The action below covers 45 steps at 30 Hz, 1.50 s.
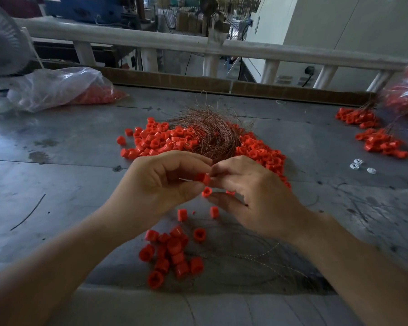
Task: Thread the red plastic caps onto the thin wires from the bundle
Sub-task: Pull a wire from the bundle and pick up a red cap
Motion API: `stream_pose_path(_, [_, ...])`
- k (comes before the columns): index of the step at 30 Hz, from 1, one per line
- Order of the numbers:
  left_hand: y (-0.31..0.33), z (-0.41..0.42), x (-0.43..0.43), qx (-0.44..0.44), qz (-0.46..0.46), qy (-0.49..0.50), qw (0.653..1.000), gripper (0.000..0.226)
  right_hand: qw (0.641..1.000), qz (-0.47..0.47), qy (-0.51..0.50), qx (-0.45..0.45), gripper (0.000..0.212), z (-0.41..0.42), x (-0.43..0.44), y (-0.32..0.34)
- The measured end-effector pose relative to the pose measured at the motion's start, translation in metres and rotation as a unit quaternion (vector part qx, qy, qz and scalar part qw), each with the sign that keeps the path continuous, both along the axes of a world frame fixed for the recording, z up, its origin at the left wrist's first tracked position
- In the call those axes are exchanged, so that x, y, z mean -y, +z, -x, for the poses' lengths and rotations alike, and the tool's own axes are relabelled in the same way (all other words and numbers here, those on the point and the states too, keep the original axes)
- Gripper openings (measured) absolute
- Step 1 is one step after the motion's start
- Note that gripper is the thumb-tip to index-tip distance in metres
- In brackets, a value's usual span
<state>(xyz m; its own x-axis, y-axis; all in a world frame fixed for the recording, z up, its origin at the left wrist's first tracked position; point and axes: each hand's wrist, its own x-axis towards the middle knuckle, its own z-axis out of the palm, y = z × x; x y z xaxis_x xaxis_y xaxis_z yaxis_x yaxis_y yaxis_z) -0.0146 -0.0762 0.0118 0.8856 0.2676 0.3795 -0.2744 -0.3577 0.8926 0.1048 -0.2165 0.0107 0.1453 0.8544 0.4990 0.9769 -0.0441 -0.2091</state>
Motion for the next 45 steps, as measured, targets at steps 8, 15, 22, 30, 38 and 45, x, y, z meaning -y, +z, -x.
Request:
stream_pose_path(8, [0.001, 0.002, -0.001, 0.005, 0.112, -0.049, 0.992, 0.019, 0.995, -0.016, 0.018, -0.092, 0.015, 0.001, 0.0, 0.0])
stream_pose_path(15, [0.004, 0.004, -0.002, 0.01, 0.16, -0.087, 0.983, 0.032, 0.986, -0.113, 0.009, -0.119, 0.007, -0.001, 0.001, 0.004])
stream_pose_path(22, [0.009, 0.003, -0.005, 0.03, 0.215, -0.013, 0.976, 0.03, 0.965, -0.247, -0.013, -0.081, 0.01, -0.005, 0.012, 0.018])
stream_pose_path(30, [0.005, 0.003, 0.008, -0.003, 0.164, 0.033, 0.986, 0.03, 0.975, -0.197, -0.001, -0.106, 0.003, 0.01, 0.013, 0.02])
stream_pose_path(38, [0.007, 0.006, 0.01, -0.006, 0.143, 0.023, 0.989, 0.026, 0.974, -0.171, -0.014, -0.15, 0.003, 0.011, 0.013, 0.02])
stream_pose_path(45, [0.008, 0.004, 0.012, -0.002, 0.148, 0.012, 0.989, 0.026, 0.974, -0.165, -0.018, -0.154, 0.004, 0.012, 0.014, 0.019])
